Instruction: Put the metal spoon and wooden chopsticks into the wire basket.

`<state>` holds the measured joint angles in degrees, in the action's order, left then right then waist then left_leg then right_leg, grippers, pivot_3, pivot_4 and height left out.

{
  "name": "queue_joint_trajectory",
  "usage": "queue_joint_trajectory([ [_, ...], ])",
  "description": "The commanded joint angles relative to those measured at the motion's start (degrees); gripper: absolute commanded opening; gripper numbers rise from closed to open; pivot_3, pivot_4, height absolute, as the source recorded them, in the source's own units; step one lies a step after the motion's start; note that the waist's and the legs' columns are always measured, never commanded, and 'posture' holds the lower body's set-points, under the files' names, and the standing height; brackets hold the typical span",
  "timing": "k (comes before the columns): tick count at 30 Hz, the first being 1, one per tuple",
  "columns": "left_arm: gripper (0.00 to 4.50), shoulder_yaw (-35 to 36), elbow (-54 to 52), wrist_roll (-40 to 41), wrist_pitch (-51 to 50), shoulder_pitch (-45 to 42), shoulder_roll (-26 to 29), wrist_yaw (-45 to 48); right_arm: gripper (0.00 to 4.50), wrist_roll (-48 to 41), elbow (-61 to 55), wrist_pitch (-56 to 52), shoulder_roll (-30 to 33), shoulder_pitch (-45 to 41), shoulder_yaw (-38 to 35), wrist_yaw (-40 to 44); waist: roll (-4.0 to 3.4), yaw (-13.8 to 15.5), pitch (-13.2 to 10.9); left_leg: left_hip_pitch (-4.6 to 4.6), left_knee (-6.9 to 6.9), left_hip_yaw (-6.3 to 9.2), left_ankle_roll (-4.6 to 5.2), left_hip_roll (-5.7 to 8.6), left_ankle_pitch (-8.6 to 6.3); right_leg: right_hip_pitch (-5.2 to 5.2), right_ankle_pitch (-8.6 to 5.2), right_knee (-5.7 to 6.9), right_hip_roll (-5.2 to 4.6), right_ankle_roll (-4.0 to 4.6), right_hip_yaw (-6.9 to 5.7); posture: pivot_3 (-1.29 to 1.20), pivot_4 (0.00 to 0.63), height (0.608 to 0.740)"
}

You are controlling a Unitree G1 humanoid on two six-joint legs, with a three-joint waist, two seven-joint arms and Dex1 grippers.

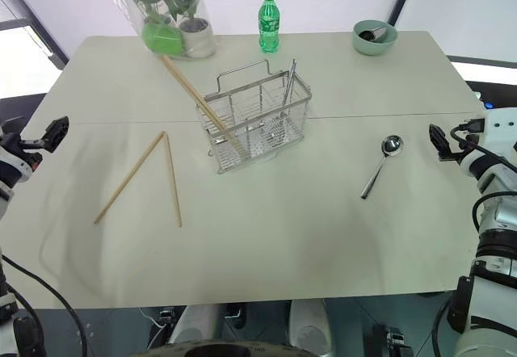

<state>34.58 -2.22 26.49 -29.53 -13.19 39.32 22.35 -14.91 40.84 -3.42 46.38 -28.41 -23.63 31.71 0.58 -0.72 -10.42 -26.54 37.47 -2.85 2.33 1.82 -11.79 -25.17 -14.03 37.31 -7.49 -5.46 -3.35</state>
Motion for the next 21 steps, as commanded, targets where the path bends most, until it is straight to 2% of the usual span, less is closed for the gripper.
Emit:
queue_joint_trajectory([
  [1,4.47,0.52,-0.56,-0.52,1.54,-0.82,1.34,-0.14,4.5,-1.08,-1.4,0.93,1.69,-0.01,-2.29,-0.46,0.0,0.01,0.0,0.0,0.01,0.0,0.0,0.0,0.0,0.0,0.0,0.0,0.0,-0.01,0.0,0.0,0.15,0.684],
  [21,4.47,0.45,-0.22,-0.16,-0.52,-1.77,2.6,1.46,4.5,-0.78,-2.33,0.97,1.92,-0.46,-1.47,-0.32,0.0,0.01,0.0,0.0,0.03,0.0,0.0,0.0,0.0,0.01,0.03,0.0,-0.03,-0.05,-0.03,0.0,0.15,0.684],
])
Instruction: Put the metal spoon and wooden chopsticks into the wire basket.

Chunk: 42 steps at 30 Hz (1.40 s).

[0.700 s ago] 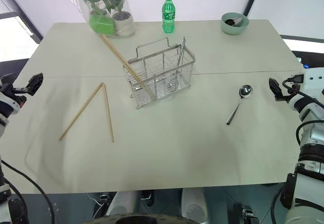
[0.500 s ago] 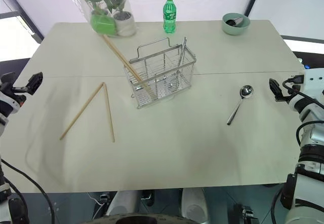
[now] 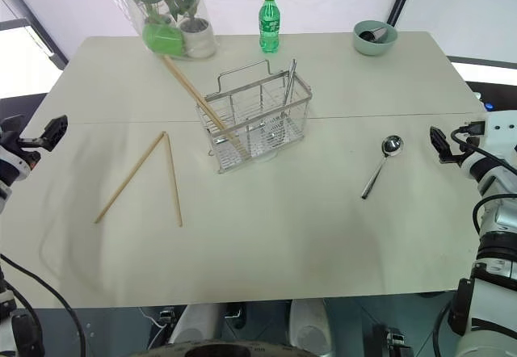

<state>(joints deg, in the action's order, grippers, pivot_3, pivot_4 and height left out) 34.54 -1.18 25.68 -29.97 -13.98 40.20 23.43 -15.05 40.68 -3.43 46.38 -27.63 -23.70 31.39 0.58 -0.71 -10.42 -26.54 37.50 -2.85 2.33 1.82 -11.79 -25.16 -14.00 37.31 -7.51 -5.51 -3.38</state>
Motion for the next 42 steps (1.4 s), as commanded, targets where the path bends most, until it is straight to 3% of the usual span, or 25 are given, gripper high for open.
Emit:
queue_joint_trajectory([
  [1,4.47,0.55,-1.31,0.81,-0.2,-1.12,1.82,0.58,4.5,-0.53,-2.2,1.03,2.01,-1.4,-1.25,0.14,0.0,0.0,0.0,0.0,0.0,0.0,0.0,0.0,0.0,0.0,0.0,0.0,0.0,0.0,0.0,0.0,0.15,0.684],
  [8,4.47,0.44,-6.97,8.8,-7.36,-4.71,4.07,5.03,4.5,3.5,1.52,4.27,5.63,-6.98,4.09,6.31,0.01,-0.07,-0.02,-0.03,0.1,0.0,0.0,0.0,0.0,0.0,0.02,0.04,0.0,-0.03,-0.01,0.0,0.15,0.684],
  [15,4.47,-1.76,-18.84,26.62,-19.65,-8.64,9.95,15.13,4.5,11.74,9.49,14.93,10.6,-19.87,16.47,23.26,-0.07,-0.29,-0.07,-0.02,0.21,0.0,0.07,0.0,-0.05,0.06,0.04,0.0,-0.01,-0.06,-0.04,0.0,0.15,0.684],
  [21,4.47,-9.43,-25.62,37.18,-25.41,-13.18,13.26,20.61,4.5,19.57,15.28,28.56,10.6,-29.28,27.57,38.3,-0.24,-0.35,-0.28,-0.03,0.28,-0.01,0.07,0.0,-0.04,0.08,0.04,0.02,0.01,-0.06,-0.05,0.0,0.15,0.684],
  [27,4.47,-22.14,-28.56,34.94,-24.75,-16.52,12.05,24.12,4.5,29.8,21.83,45.26,9.96,-36.43,38.76,47.37,-0.26,-0.24,-0.38,-0.01,0.34,-0.01,0.05,0.0,-0.04,0.14,0.04,0.04,0.11,-0.07,-0.09,0.0,0.15,0.684],
  [33,4.47,-31.21,-30.04,32.06,-24.05,-17.97,9.98,26.72,4.5,46.14,28.12,60.66,8.71,-44.74,51.9,43.44,-0.26,-0.34,-0.51,-0.02,0.41,-0.02,-0.18,0.0,0.11,0.13,0.08,0.07,0.15,-0.14,-0.11,0.0,0.15,0.684],
  [42,4.47,-30.55,-32.33,33.78,-25.26,-17.0,9.25,25.09,4.5,60.97,33.37,65.45,4.89,-49.69,62.65,28.76,-0.24,-0.33,-0.54,-0.04,0.43,-0.01,-0.35,-0.04,0.21,0.07,0.07,0.16,0.16,-0.13,-0.01,0.0,0.15,0.684],
])
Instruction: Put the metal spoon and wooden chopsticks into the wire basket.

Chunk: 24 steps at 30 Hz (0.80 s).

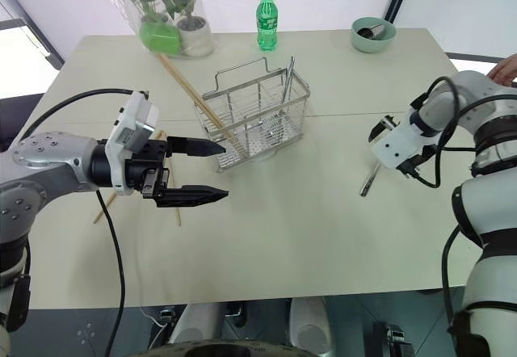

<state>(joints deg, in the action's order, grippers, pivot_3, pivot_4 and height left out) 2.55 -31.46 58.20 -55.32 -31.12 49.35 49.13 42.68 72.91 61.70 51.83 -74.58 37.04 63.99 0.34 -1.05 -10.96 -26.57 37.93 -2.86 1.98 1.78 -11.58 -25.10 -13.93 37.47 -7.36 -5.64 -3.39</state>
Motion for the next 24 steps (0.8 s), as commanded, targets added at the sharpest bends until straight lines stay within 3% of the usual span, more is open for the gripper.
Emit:
queue_joint_trajectory([
  [1,4.47,1.47,-2.24,1.4,-0.03,0.19,0.08,-0.79,4.5,4.21,1.5,0.39,-0.97,-2.94,2.63,-5.06,0.0,0.02,0.0,0.01,0.0,0.0,-0.01,0.0,0.0,0.0,0.0,0.01,0.0,0.0,0.0,0.0,0.15,0.684],
  [9,4.47,2.26,-3.72,3.12,-0.62,-0.55,-0.2,-4.06,4.5,12.43,3.23,1.35,-3.89,-2.35,9.4,-14.98,0.03,0.14,0.01,0.06,0.04,0.02,-0.05,0.0,0.04,0.08,0.0,0.06,0.19,0.0,0.0,0.0,0.15,0.684],
  [12,4.5,3.05,-3.76,3.71,-0.68,-0.61,0.17,-5.14,3.65,12.93,3.99,2.22,-4.28,-1.86,9.98,-15.31,0.05,0.11,0.02,0.16,0.09,0.07,-0.05,-0.01,0.04,0.22,0.0,0.06,0.24,0.0,0.0,0.0,0.15,0.684],
  [19,4.5,3.99,-3.38,4.79,-0.68,-1.16,0.62,-6.78,0.05,12.19,4.82,2.71,-4.39,-1.21,9.26,-15.57,0.14,-0.43,0.07,0.31,0.15,0.08,-0.05,-0.11,0.04,0.37,0.0,0.07,0.39,0.0,0.0,0.0,0.15,0.684],
  [24,4.5,4.05,-2.2,3.73,0.12,-1.4,0.41,-6.8,0.05,10.37,4.8,2.99,-3.92,-0.55,7.77,-16.31,0.2,-0.36,0.08,0.4,0.15,0.07,-0.11,-0.27,0.07,0.43,0.0,0.08,0.53,0.02,0.0,0.0,0.15,0.684],
])
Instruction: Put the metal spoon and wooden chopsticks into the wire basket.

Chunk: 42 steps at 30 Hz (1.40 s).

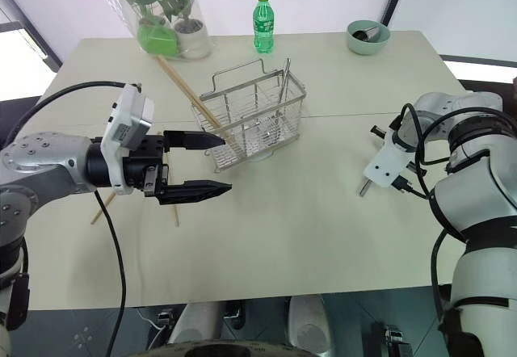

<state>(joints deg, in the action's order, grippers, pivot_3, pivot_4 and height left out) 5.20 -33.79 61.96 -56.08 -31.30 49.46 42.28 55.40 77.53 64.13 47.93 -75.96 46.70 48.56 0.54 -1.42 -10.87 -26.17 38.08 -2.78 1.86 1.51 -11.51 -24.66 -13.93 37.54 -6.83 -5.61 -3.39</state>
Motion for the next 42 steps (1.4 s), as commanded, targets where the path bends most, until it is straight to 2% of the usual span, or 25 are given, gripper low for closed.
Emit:
queue_joint_trajectory([
  [1,4.5,1.4,0.41,-0.29,1.06,-1.32,0.23,0.11,0.05,-3.53,0.3,1.12,0.04,1.1,-2.72,0.19,0.0,0.05,0.0,0.0,0.0,0.0,0.0,0.0,0.0,0.0,0.0,0.0,0.0,0.0,0.0,0.0,0.15,0.684],
  [3,4.5,1.37,0.97,-1.16,1.69,-1.49,0.26,0.42,0.05,-7.78,0.97,2.52,-0.12,1.91,-5.72,4.81,0.0,0.12,0.0,0.0,0.0,-0.01,0.0,0.0,0.0,0.01,0.01,0.0,0.0,0.01,0.0,0.0,0.15,0.684],
  [6,4.5,1.59,2.9,-3.18,3.07,-2.0,0.67,1.64,0.05,-20.25,2.33,3.54,-1.8,4.06,-14.66,19.56,0.0,0.04,-0.01,0.02,0.0,-0.01,0.02,-0.02,0.01,0.02,0.01,0.0,0.03,0.0,0.0,0.0,0.15,0.684],
  [8,4.5,1.91,4.94,-4.6,4.01,-3.02,0.87,2.47,0.05,-32.6,0.91,-0.29,-3.88,6.57,-22.6,34.8,0.0,0.0,-0.01,0.09,-0.01,-0.02,0.12,-0.05,0.07,0.09,0.02,0.0,0.06,-0.01,-0.01,0.0,0.15,0.684],
  [10,4.5,2.19,7.17,-5.9,4.88,-4.19,0.97,3.33,0.05,-46.09,-6.45,-8.47,-4.13,10.96,-23.88,43.0,0.02,0.2,-0.04,0.19,-0.01,-0.03,0.14,-0.08,0.07,0.2,0.03,-0.01,0.06,-0.04,-0.01,0.0,0.15,0.684],
  [13,4.5,1.9,10.67,-8.45,6.61,-6.25,1.22,5.14,0.05,-71.28,-38.6,-33.47,5.81,22.9,-16.27,43.94,-0.1,1.22,-0.14,0.16,0.03,0.02,0.21,-0.06,0.03,0.22,0.09,0.01,-0.13,-0.13,0.01,0.0,0.15,0.684],
  [16,4.5,0.99,13.82,-11.17,8.39,-8.18,1.22,6.89,0.05,-86.74,-61.05,-59.52,11.35,27.85,-20.46,43.94,-0.23,1.63,-0.21,-0.07,0.04,0.05,0.48,-0.01,-0.31,-0.04,0.01,0.02,-0.37,0.01,-0.02,0.0,0.15,0.684],
  [19,4.5,0.07,16.21,-13.3,9.56,-9.87,0.73,8.58,0.05,-97.71,-70.56,-82.91,11.26,25.96,-27.87,39.91,-0.23,0.81,-0.21,-0.19,0.05,0.03,0.4,-0.05,-0.28,-0.22,0.09,0.02,-0.4,0.13,-0.03,0.0,0.15,0.684],
  [22,4.5,-0.87,18.26,-15.44,10.76,-11.36,-0.05,10.2,0.05,-105.32,-70.89,-99.32,7.79,20.24,-35.02,31.39,-0.23,0.7,-0.21,-0.24,0.02,0.02,0.38,-0.06,-0.3,-0.33,0.09,0.01,-0.43,0.13,-0.06,0.0,0.15,0.684],
  [25,4.5,-1.3,19.52,-16.74,11.55,-12.25,-0.85,11.2,0.05,-106.1,-67.32,-106.18,2.49,14.87,-40.36,23.08,-0.22,0.78,-0.2,-0.31,-0.06,-0.05,0.37,-0.05,-0.31,-0.44,0.11,-0.04,-0.5,0.16,-0.07,0.0,0.15,0.684],
  [28,4.5,-1.38,19.88,-17.42,11.79,-12.72,-1.93,11.48,0.05,-100.81,-60.87,-104.2,-3.58,10.29,-43.29,15.65,-0.21,0.77,-0.2,-0.46,-0.07,-0.07,0.38,-0.05,-0.31,-0.56,0.15,-0.12,-0.51,0.19,-0.12,0.0,0.15,0.684],
  [36,4.5,0.34,18.89,-17.8,11.14,-12.74,-3.47,9.96,0.05,-86.55,-47.03,-90.16,-14.93,6.42,-45.01,5.82,-0.21,0.66,-0.2,-0.88,0.05,-0.15,0.49,0.02,-0.25,-0.79,0.45,-0.19,-0.5,-0.11,-0.24,0.0,0.15,0.684],
  [42,4.5,2.51,16.95,-16.48,9.68,-11.88,-2.86,8.07,0.05,-80.46,-36.77,-80.22,-19.45,4.89,-46.69,3.88,-0.21,0.66,-0.21,-0.87,0.05,-0.13,0.51,-0.01,-0.15,-0.78,0.5,-0.15,-0.24,-0.21,-0.31,0.0,0.15,0.684],
])
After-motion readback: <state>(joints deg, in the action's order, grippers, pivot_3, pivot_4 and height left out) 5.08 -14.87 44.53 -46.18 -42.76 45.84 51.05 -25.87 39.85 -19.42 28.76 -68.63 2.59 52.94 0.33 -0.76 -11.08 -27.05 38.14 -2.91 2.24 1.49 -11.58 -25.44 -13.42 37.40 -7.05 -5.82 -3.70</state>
